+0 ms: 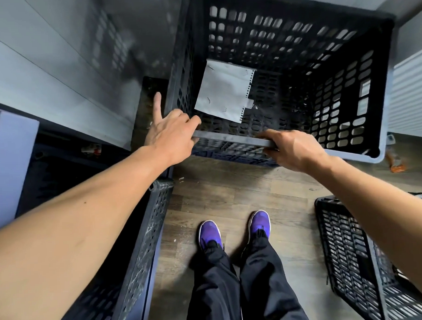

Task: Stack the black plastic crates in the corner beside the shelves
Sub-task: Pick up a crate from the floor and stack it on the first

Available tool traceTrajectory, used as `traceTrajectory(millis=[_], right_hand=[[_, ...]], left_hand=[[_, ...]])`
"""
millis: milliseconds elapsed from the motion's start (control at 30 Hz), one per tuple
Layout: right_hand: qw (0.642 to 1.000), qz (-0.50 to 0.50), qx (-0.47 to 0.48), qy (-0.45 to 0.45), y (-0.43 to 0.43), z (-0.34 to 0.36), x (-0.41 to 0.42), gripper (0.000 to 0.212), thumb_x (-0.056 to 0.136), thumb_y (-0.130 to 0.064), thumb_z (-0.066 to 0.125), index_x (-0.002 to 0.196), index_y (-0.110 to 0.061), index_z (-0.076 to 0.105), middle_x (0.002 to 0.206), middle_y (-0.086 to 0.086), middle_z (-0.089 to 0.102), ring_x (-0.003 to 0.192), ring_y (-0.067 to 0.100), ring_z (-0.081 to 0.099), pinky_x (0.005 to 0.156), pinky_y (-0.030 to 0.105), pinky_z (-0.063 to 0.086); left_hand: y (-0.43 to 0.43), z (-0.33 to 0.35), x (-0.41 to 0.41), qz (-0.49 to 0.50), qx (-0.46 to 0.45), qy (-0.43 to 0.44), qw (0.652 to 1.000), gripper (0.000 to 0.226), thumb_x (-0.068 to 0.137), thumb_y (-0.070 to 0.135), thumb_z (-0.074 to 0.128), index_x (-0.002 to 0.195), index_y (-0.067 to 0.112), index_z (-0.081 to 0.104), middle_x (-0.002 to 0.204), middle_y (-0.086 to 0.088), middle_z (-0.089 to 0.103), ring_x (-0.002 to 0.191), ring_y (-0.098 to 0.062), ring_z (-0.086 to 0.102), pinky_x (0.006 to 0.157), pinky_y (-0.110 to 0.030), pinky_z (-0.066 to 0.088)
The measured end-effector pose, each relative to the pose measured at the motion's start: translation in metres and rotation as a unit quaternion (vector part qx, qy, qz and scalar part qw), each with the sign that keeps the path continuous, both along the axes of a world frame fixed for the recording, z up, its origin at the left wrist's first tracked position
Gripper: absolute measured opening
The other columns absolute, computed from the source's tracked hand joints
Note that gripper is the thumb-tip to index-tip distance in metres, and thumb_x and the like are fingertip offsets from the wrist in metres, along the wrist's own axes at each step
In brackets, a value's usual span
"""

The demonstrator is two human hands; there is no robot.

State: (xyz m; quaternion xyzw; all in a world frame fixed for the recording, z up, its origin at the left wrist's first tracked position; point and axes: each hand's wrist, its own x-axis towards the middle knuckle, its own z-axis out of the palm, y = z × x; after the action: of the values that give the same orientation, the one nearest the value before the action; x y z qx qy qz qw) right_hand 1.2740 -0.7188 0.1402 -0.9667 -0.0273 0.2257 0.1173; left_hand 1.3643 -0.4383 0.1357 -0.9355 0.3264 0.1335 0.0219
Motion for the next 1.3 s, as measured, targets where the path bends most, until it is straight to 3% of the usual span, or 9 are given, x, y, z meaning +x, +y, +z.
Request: traceTrajectory(millis=[133, 233, 367, 467, 633, 733, 833, 1067, 1300], right_hand=[[0.998, -0.023, -0.013, 0.062, -0.042, 0.014, -0.017, 0.038, 0.088, -0.035, 0.062, 0.125, -0.032, 0.056, 0.108, 0.007, 0.07, 0.1, 0.033, 0.064, 0.072, 0.036, 0.047], [0.994, -0.042, -0.054, 0.086, -0.085, 0.026, -0.035, 0.034, 0.087, -0.03, 0.061, 0.121, -0.028, 0.059, 0.106, 0.011, 0.07, 0.098, 0.035, 0.064, 0.074, 0.037, 0.05], [0.993, -0.031, -0.086, 0.076, -0.12, 0.032, -0.061, 0.048, 0.083, -0.016, 0.063, 0.129, -0.025, 0.054, 0.107, 0.013, 0.07, 0.099, 0.037, 0.064, 0.078, 0.04, 0.051], [0.993, 0.0, -0.109, 0.039, -0.13, 0.025, -0.067, 0.046, 0.079, -0.014, 0.062, 0.123, -0.026, 0.055, 0.104, 0.011, 0.07, 0.096, 0.036, 0.064, 0.073, 0.04, 0.051], [0.993, 0.01, -0.121, -0.004, -0.142, 0.007, -0.07, 0.031, 0.082, -0.015, 0.059, 0.112, -0.021, 0.061, 0.094, 0.013, 0.07, 0.09, 0.038, 0.064, 0.071, 0.04, 0.047], [0.995, 0.017, -0.098, -0.031, -0.142, 0.003, -0.072, 0.027, 0.081, -0.015, 0.058, 0.107, -0.019, 0.064, 0.09, 0.014, 0.07, 0.086, 0.039, 0.064, 0.07, 0.041, 0.047], [0.995, 0.023, -0.084, -0.05, -0.14, -0.001, -0.082, 0.032, 0.079, -0.011, 0.055, 0.109, -0.018, 0.062, 0.088, 0.015, 0.07, 0.083, 0.039, 0.063, 0.069, 0.042, 0.047], [0.997, 0.01, -0.055, -0.045, -0.148, -0.005, -0.061, 0.025, 0.08, -0.014, 0.057, 0.105, -0.017, 0.06, 0.086, 0.012, 0.069, 0.081, 0.038, 0.063, 0.073, 0.04, 0.045], [0.997, 0.016, -0.06, -0.036, -0.148, -0.013, -0.056, 0.026, 0.079, -0.011, 0.057, 0.103, -0.019, 0.052, 0.085, 0.002, 0.067, 0.082, 0.031, 0.063, 0.083, 0.041, 0.041]], left_hand=[[-0.022, -0.001, -0.014, -0.038, -0.027, -0.02, 0.999, 0.045, 0.089, 0.045, 0.058, 0.127, 0.021, 0.053, 0.117, 0.001, 0.063, 0.128, -0.02, 0.045, 0.116, -0.058, -0.01], [-0.063, 0.0, -0.029, -0.07, -0.067, 0.05, 0.994, 0.044, 0.093, 0.04, 0.056, 0.132, 0.02, 0.049, 0.121, -0.001, 0.061, 0.125, -0.022, 0.047, 0.118, -0.047, 0.014], [-0.137, 0.003, -0.049, -0.086, -0.077, 0.111, 0.987, 0.034, 0.098, 0.033, 0.053, 0.129, 0.021, 0.048, 0.11, -0.002, 0.062, 0.107, -0.027, 0.056, 0.083, -0.039, 0.043], [-0.186, 0.004, -0.062, -0.103, -0.091, 0.121, 0.983, 0.031, 0.096, 0.03, 0.057, 0.126, 0.025, 0.053, 0.114, 0.0, 0.061, 0.111, -0.027, 0.054, 0.079, -0.04, 0.047], [-0.239, 0.004, -0.074, -0.091, -0.052, 0.149, 0.983, 0.018, 0.093, 0.027, 0.058, 0.108, 0.035, 0.061, 0.094, 0.001, 0.064, 0.093, -0.029, 0.061, 0.07, -0.036, 0.041], [-0.242, 0.006, -0.08, -0.073, -0.051, 0.13, 0.988, 0.032, 0.086, 0.012, 0.056, 0.104, 0.037, 0.064, 0.08, 0.006, 0.058, 0.08, -0.026, 0.058, 0.068, -0.036, 0.042], [-0.235, 0.004, -0.084, -0.088, -0.051, 0.125, 0.987, 0.043, 0.086, 0.011, 0.055, 0.113, 0.043, 0.061, 0.08, 0.006, 0.057, 0.076, -0.024, 0.054, 0.067, -0.035, 0.038], [-0.242, 0.007, -0.065, -0.09, -0.06, 0.124, 0.986, 0.043, 0.087, 0.017, 0.056, 0.118, 0.046, 0.059, 0.096, 0.0, 0.069, 0.091, -0.032, 0.061, 0.075, -0.039, 0.044], [-0.247, 0.001, -0.061, -0.059, -0.029, 0.122, 0.99, 0.017, 0.094, 0.04, 0.058, 0.11, 0.046, 0.059, 0.085, 0.006, 0.063, 0.079, -0.024, 0.055, 0.065, -0.034, 0.038]])
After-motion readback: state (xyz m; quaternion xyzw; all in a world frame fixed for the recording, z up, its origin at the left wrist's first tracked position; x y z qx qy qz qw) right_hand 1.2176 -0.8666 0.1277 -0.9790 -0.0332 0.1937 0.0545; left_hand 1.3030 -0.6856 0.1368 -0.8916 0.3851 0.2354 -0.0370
